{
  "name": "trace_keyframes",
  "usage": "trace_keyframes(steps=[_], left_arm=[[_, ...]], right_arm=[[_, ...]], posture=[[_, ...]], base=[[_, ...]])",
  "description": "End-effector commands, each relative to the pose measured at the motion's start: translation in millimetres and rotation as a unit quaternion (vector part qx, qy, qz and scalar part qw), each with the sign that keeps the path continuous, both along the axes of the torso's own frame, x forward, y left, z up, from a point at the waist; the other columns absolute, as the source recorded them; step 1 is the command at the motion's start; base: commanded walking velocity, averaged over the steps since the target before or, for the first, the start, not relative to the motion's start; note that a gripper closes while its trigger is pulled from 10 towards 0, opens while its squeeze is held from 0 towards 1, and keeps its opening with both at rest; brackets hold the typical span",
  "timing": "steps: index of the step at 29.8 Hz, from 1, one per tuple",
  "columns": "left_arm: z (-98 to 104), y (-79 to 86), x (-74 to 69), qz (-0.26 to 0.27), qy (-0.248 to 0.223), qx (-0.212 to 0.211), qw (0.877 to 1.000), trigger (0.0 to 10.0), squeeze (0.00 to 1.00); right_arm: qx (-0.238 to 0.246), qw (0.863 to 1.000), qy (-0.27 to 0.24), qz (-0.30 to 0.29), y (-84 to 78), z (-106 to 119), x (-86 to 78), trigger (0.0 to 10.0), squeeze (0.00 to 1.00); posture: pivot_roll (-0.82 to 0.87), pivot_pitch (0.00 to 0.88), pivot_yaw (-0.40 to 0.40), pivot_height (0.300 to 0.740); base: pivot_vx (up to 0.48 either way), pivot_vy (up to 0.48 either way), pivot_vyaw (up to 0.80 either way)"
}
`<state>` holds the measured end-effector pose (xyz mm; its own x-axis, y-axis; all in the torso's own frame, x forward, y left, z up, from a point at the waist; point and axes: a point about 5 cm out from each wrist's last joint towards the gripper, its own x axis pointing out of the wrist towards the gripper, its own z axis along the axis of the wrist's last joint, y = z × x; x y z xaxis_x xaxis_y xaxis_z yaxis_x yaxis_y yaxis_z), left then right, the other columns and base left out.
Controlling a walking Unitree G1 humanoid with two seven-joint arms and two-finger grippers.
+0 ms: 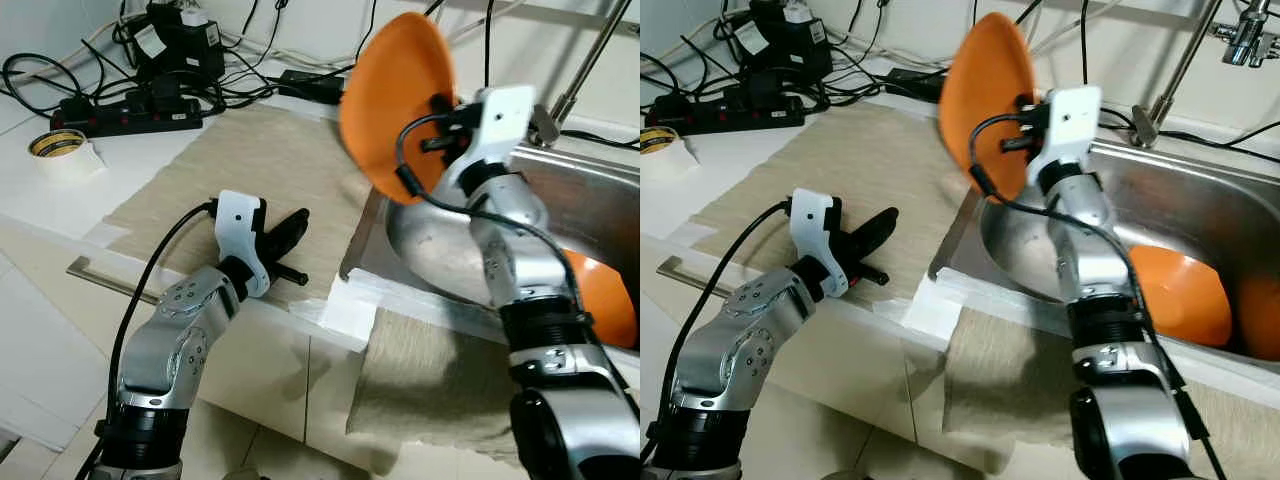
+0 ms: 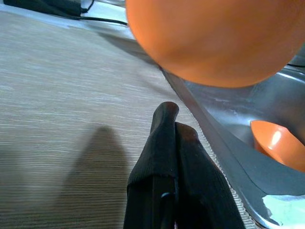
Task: Kitchen organization
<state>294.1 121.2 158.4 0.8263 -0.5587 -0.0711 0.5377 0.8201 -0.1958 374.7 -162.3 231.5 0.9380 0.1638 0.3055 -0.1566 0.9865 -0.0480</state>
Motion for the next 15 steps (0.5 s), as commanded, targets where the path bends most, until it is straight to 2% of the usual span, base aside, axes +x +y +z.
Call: trace_keyframes(steps=[1,2,6,15], left_arm=[[4.3,-4.2,-1.8,-0.012,-0.005,0.001,1.000,10.0,0.00],[3.9,-4.0,-1.9,-0.014,-0.003,0.001,1.000,10.0,0.00],[3.2,-3.5,-1.7,-0.015,-0.001,0.001,1.000,10.0,0.00],[3.2,-1.9,-1.4,-0.012,0.001,0.002,1.000,10.0,0.00]], right_arm=[[-0.001,1.000,-0.020,-0.009,-4.2,11.2,1.7,0.0,0.00],[-0.004,0.999,-0.028,-0.022,-13.7,17.2,3.6,0.0,0.00],[-0.006,0.999,-0.034,-0.039,-25.5,24.0,4.6,0.0,0.00],[-0.031,0.999,-0.005,-0.042,-28.1,11.1,4.0,0.0,0.00]], posture=[[0.01,0.000,0.008,0.728],[0.01,0.000,0.013,0.728],[0.01,0.000,0.013,0.728],[0.01,0.004,0.013,0.728]], base=[[0.000,0.000,0.00],[0.000,0.000,0.00],[0.000,0.000,0.00],[0.000,0.000,0.00]])
